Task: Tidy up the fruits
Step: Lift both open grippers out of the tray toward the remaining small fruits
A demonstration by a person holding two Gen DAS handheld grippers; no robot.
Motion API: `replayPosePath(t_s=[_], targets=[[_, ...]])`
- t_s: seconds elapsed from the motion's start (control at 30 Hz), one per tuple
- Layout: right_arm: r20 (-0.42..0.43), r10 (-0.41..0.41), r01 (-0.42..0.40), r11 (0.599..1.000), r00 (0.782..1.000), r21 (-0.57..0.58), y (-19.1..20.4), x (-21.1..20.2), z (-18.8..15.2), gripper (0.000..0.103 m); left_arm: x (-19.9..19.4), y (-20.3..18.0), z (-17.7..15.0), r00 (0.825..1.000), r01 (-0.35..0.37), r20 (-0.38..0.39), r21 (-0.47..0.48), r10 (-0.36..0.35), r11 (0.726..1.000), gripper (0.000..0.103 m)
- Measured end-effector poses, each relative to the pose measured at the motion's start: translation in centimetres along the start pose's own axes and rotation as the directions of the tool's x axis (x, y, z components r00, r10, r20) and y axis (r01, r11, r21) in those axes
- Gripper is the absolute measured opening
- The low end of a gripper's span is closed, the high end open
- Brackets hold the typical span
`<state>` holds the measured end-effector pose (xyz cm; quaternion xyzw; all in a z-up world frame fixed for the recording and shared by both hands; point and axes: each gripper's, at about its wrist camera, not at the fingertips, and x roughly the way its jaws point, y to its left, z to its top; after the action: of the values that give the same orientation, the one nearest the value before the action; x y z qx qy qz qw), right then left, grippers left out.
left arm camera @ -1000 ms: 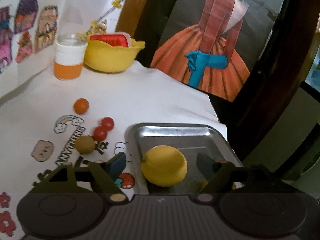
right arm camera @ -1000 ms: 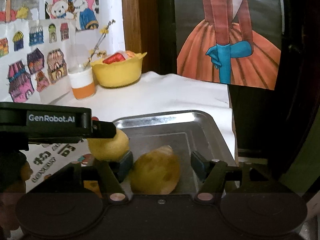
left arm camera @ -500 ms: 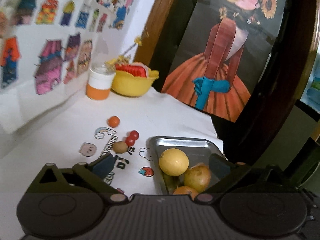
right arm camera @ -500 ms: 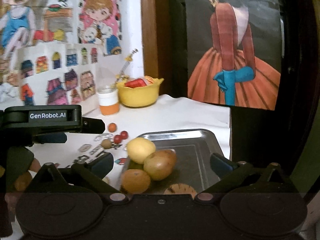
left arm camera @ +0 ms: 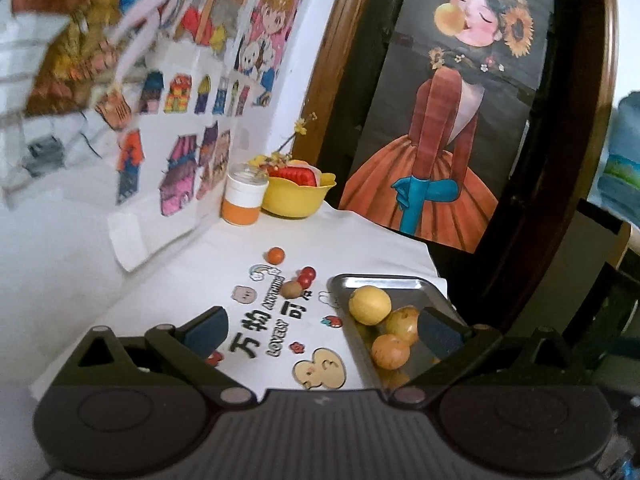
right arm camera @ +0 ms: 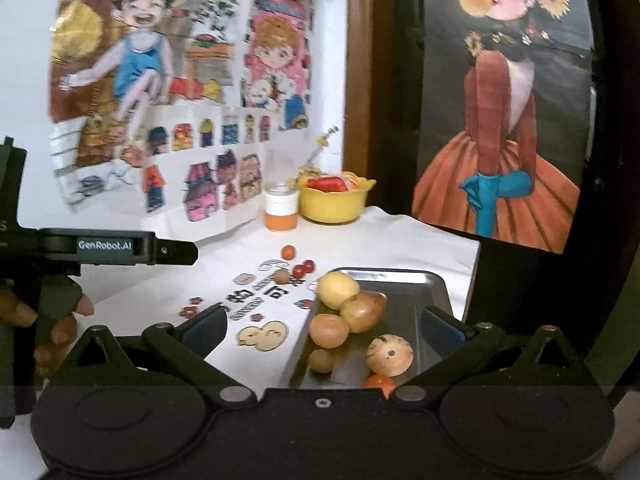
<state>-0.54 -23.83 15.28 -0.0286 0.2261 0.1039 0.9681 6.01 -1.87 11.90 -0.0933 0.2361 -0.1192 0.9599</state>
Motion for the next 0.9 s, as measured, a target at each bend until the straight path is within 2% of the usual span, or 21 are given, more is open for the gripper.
replayPosePath(t_s=[0.17,0.37,0.5,0.73,0.9], targets=[[-0.017,0.061,-0.062,0.997,0.998,-0.047,0.9,-2.3,2.0,0.102,-3.1,-0.9,1.0,0.999,-0.02,0.033,0.089,0.017,0.996,0.103],[-0.056,0.128,-0.131,0.989,0.99,-0.061,1.5,-2.4,6.2,0.102,-4.1,-1.6,3.3,0.999,-0.017,0.032,0.116,0.014,0.993,0.103],[-0.102,0.158,-0.162,0.986,0.982,-0.039,1.2,-1.3,10.0,0.102,-3.0,-1.0,5.1,1.0,-0.017,0.003,0.097,0.017,0.995,0.103],[-0.151,0.204,-0.198,0.979,0.967,0.054,-0.7,1.8,17.8,0.102,0.3,0.6,8.9,0.998,-0.064,-0.011,0.065,0.065,0.996,0.103],[-0.187,0.199,-0.199,0.98,0.962,0.018,-1.7,5.8,21.3,0.102,3.8,1.9,10.6,0.994,-0.1,-0.042,0.038,0.102,0.994,0.103]])
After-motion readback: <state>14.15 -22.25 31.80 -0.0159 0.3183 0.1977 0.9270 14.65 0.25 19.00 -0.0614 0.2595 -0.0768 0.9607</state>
